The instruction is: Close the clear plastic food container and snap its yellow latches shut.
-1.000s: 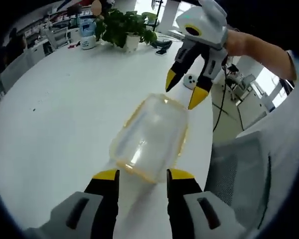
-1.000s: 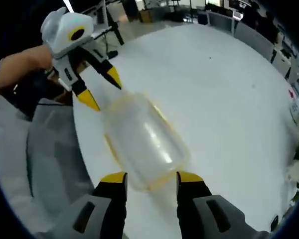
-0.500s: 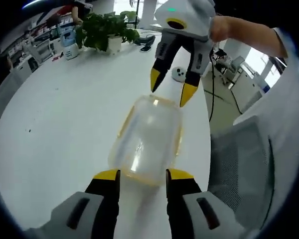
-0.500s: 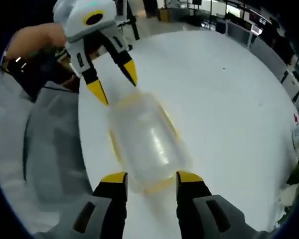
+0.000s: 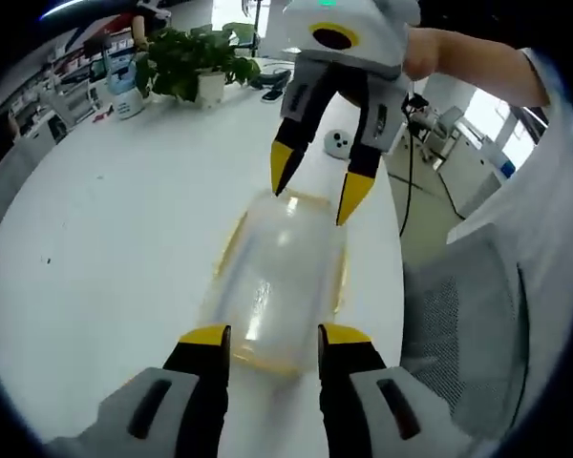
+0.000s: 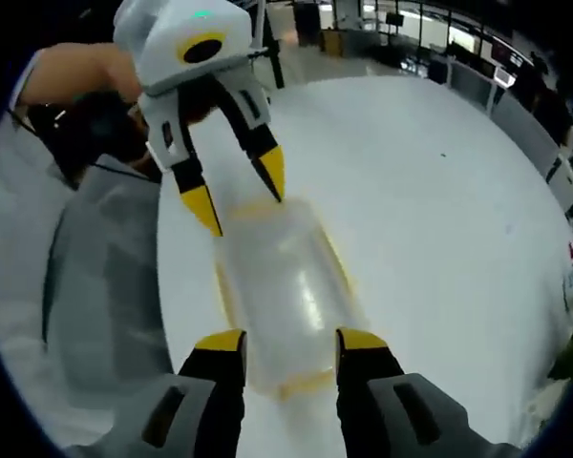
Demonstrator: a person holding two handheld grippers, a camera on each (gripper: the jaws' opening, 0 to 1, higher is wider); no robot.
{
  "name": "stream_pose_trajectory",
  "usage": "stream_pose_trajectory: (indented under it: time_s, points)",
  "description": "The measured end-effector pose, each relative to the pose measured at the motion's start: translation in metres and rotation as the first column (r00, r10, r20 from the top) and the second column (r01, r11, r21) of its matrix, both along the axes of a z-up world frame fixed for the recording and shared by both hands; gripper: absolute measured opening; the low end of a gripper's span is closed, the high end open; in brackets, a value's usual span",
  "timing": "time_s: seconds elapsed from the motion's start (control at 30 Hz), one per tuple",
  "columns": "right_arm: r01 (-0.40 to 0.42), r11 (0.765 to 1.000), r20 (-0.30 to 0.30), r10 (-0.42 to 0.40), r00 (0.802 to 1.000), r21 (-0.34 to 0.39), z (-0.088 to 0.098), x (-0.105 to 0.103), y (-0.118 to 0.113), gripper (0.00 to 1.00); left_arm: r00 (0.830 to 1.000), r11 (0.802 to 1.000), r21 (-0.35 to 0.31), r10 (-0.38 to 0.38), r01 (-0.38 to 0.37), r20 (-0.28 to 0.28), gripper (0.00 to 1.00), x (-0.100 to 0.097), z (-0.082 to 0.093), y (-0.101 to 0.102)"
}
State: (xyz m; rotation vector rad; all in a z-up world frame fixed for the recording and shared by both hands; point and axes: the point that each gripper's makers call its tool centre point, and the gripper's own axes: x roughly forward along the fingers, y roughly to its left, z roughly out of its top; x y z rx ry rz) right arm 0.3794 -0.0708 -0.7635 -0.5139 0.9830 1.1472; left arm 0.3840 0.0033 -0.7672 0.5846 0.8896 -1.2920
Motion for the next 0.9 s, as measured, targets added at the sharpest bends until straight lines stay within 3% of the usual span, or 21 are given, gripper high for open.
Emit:
stream_pose_trajectory:
  time_s: [0.4,0.9]
  points:
    - [-0.032,0.999,0.013,0.031,0.999,0.027,-0.006,0.000,0.019,0.36,1.000,1.000,-0.026,-0.009,0.009,-0.001,0.36,0.000,-0.003,-0.019]
    - [-0.026,0.999,0.021,0.025,0.999,0.044,-0.007,0.006,0.026,0.36,1.000,0.999,-0.040,-0.014,0.014,-0.009,0.36,-0.006,-0.003,-0.031]
